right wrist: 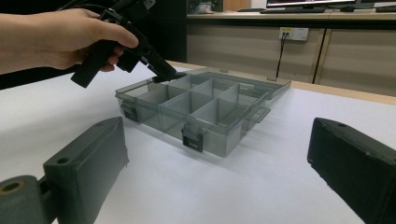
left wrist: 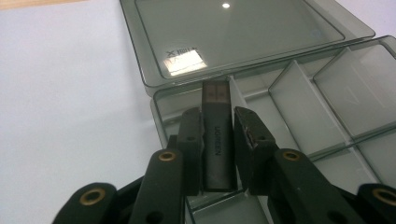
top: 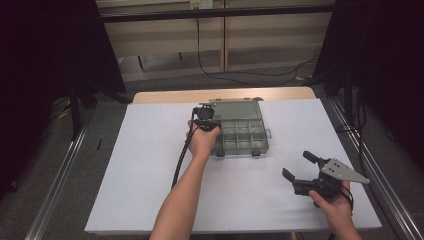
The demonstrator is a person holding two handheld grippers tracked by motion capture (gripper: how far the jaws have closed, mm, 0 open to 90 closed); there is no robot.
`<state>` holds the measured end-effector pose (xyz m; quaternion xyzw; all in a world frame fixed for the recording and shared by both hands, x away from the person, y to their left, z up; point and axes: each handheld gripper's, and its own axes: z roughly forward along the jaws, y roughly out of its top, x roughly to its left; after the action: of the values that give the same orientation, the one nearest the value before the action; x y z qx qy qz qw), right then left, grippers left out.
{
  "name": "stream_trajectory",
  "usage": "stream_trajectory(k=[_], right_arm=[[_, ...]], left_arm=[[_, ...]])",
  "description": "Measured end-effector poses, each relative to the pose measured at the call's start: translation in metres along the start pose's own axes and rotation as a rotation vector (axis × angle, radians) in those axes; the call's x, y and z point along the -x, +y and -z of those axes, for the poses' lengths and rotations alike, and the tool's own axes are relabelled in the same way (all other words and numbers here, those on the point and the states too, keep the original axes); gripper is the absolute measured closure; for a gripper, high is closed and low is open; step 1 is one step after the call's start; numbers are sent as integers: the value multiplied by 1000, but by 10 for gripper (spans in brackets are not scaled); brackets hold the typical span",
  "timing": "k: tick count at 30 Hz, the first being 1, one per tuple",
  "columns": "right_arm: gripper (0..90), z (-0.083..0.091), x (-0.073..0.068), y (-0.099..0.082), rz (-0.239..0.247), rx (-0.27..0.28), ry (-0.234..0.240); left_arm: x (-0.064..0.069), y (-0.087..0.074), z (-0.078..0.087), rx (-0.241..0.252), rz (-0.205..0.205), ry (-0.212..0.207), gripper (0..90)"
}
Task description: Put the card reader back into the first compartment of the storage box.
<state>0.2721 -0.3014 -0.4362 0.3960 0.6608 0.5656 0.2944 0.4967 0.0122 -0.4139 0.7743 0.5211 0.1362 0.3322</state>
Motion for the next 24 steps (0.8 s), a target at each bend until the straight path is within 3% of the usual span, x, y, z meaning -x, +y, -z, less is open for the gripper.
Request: stream_trajectory(k=[13, 19, 22, 24], right_arm=[[40, 0, 1, 0, -1, -11, -9], [40, -3, 3, 0, 2, -27, -17], [40, -5, 3, -1, 0, -39, -23], [40, -6, 3, -1, 1, -40, -25]], left_arm=[[-10, 5, 18, 47, -12, -3, 568], [-19, 6, 26, 71, -29, -26, 499], [-23, 6, 29, 81, -28, -42, 408], [-25, 5, 30, 82, -56, -52, 373]])
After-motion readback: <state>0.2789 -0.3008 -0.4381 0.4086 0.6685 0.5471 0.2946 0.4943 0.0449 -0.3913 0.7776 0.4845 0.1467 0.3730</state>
